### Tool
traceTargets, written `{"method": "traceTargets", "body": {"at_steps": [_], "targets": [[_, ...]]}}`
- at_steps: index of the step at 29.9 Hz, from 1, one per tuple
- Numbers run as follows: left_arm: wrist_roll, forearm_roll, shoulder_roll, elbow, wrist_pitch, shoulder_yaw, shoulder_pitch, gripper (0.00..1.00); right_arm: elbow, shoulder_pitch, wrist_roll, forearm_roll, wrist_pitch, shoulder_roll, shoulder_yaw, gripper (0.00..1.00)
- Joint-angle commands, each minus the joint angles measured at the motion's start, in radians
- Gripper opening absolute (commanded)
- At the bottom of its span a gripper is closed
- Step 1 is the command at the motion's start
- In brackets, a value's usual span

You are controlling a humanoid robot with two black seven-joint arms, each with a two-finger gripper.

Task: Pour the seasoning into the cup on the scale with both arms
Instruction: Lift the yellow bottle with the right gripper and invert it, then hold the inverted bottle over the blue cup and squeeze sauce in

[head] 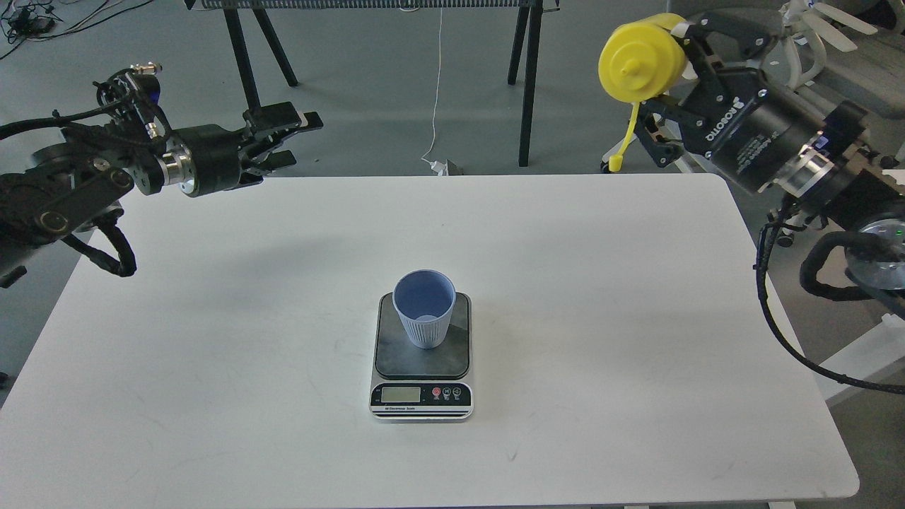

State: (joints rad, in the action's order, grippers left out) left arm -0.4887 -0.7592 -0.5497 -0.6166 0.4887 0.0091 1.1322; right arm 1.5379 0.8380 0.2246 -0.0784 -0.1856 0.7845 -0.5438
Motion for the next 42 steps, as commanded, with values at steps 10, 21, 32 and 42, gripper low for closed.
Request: {"method": "traceTargets", "body": {"at_steps": [10,21,32,42], "targets": [[0.0,-0.002,0.001,0.0,0.0,0.0,-0.005,0.99,-0.013,0.404,0.002,-0.218,0.251,-0.128,0.501,0.05],[0.0,-0.002,0.007,0.0,0.0,0.002,-0.028,0.99,-0.081,0.587,-0.002,-0.337,0.311,-0.209,0.765,0.05],[0.0,-0.002,0.008,0.0,0.0,0.0,-0.032,0.99,-0.255,0.607,-0.004,-0.416,0.351,-0.382,0.91,0.05],[0.0,-0.003,0.005,0.0,0.0,0.002,-0.049,0.99,-0.357,0.609,-0.007,-0.416,0.354,-0.502,0.959,0.05]]}}
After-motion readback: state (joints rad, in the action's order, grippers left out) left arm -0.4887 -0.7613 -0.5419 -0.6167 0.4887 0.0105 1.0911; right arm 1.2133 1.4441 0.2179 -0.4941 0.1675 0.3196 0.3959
